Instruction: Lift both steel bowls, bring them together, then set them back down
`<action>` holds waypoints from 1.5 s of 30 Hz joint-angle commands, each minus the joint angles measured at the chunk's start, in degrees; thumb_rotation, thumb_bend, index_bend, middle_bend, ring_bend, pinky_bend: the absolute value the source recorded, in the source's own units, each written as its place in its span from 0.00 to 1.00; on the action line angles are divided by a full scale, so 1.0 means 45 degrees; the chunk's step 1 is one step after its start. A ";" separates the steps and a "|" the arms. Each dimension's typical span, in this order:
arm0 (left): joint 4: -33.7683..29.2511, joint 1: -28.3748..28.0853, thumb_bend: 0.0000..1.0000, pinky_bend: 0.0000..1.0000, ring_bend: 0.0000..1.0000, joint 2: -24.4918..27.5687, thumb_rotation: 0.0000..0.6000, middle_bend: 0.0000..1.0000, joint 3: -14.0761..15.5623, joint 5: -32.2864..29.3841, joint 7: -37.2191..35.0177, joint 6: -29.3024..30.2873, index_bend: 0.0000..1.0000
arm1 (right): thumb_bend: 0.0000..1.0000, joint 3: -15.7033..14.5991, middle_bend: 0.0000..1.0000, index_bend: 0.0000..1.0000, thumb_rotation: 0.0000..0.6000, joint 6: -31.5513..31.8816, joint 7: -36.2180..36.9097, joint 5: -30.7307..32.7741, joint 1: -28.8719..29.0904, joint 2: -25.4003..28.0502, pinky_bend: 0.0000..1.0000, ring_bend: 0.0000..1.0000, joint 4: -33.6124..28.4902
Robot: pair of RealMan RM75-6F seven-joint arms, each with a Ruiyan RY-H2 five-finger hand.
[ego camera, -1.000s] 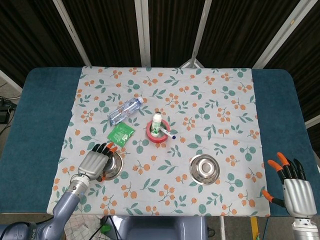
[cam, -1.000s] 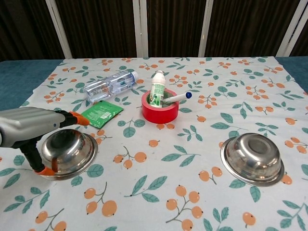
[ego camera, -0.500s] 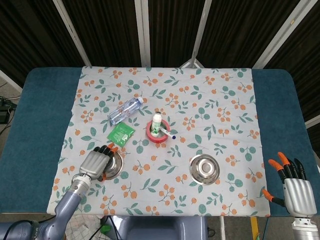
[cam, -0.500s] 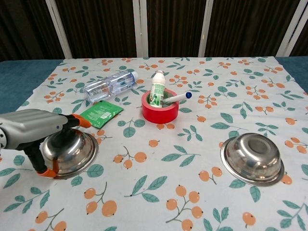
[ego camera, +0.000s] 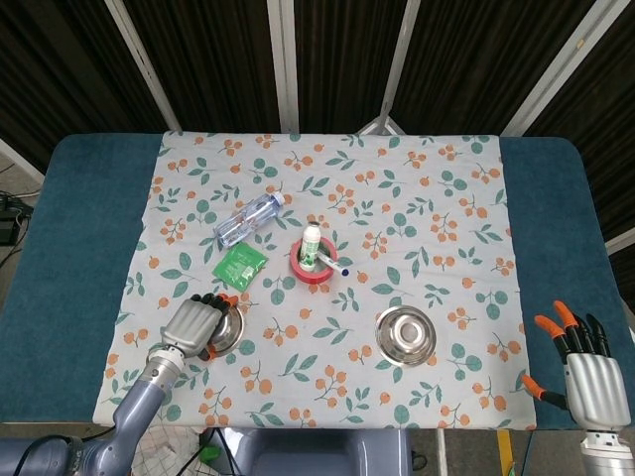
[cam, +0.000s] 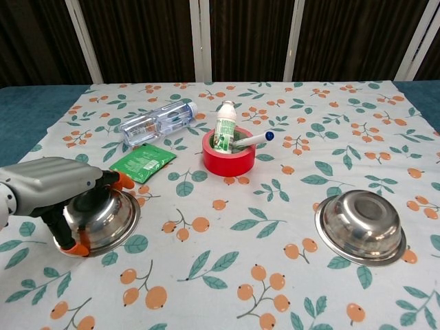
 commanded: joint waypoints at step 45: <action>-0.4456 0.1739 0.00 0.32 0.24 0.5658 1.00 0.18 -0.0402 0.4685 -0.4216 0.2596 0.18 | 0.13 0.0858 0.08 0.24 1.00 -0.6633 -0.5091 0.3887 0.4361 -0.1328 0.00 0.13 -0.3331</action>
